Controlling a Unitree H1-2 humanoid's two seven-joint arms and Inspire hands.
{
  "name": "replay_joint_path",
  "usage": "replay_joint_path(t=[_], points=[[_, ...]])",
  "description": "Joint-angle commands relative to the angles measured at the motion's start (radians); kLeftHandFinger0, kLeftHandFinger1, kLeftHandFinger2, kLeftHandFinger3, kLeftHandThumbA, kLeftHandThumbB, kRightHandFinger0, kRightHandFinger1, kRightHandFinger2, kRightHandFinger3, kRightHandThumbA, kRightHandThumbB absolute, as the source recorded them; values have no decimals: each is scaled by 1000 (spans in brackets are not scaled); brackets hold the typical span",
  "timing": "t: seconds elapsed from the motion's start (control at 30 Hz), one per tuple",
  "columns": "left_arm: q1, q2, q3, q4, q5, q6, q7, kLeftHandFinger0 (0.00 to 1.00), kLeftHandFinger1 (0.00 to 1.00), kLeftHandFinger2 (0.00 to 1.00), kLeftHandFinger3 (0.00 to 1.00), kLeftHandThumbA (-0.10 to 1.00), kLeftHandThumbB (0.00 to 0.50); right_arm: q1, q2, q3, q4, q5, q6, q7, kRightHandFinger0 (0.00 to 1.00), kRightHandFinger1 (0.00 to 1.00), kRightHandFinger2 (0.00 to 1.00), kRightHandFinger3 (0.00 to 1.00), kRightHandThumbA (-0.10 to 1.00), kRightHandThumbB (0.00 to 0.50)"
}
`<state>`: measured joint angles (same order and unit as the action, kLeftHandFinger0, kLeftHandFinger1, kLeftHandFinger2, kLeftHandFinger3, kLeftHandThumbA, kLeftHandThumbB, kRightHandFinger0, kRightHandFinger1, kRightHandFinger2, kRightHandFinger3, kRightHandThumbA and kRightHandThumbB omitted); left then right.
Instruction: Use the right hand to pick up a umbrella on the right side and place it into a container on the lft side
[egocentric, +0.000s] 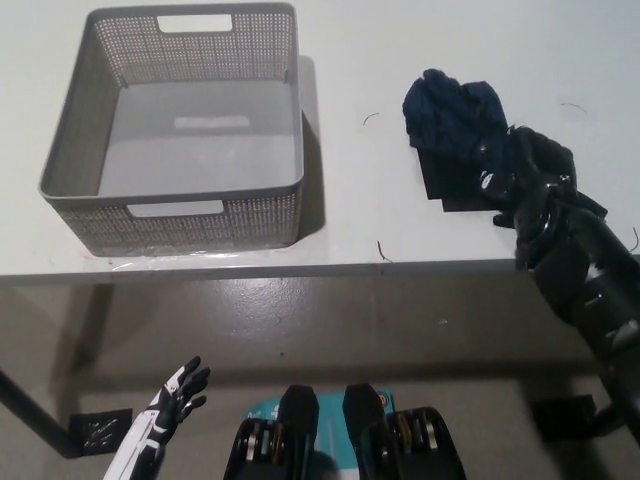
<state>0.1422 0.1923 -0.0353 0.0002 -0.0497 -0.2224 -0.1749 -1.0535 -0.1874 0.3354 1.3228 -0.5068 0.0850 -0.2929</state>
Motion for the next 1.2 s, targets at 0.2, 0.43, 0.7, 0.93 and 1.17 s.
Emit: replay_joint_path(t=[0.2,0.43,0.7,0.93,1.17], points=[[-3,10,5,-11,5,-31,-5,1000,1000,1000,1000,1000,41,-154,15,-24,-200,5,-127,-105,0,285,749,709,-100,179],[26,2,5,-14,11,-30,4,1000,1000,1000,1000,1000,51,-265,67,-6,-387,-15,-84,-38,0,269,702,770,-100,183],[46,-4,-5,-18,23,-34,2,1000,1000,1000,1000,1000,63,-389,175,62,-422,-72,-23,6,0,83,594,550,-100,224],[39,-5,-14,-8,21,-47,-9,1000,1000,1000,1000,1000,45,-474,295,83,-286,-58,-37,-32,0,18,557,435,-100,194],[51,-9,-24,-14,16,-50,-10,1000,1000,1000,1000,1000,64,-469,397,98,-134,-59,-77,-76,0,0,440,371,-100,213]])
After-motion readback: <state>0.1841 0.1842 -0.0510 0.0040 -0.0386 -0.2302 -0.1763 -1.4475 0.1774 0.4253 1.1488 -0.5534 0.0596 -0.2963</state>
